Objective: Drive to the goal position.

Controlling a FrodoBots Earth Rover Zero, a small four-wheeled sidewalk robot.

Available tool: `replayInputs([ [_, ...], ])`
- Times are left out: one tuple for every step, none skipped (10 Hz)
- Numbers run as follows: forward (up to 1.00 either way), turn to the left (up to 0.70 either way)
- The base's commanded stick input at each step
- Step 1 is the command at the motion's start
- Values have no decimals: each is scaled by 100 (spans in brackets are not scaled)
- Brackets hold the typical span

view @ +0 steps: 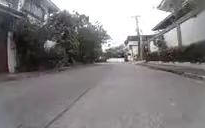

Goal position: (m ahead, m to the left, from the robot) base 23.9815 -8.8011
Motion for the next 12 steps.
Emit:
replayInputs([
  [100, -17],
  [100, -17],
  [100, -17],
  [100, -17],
  [100, -17],
  [100, -17],
  [100, -17],
  [100, -17],
  [100, -17],
  [100, -17],
  [100, -17],
  [100, -17],
])
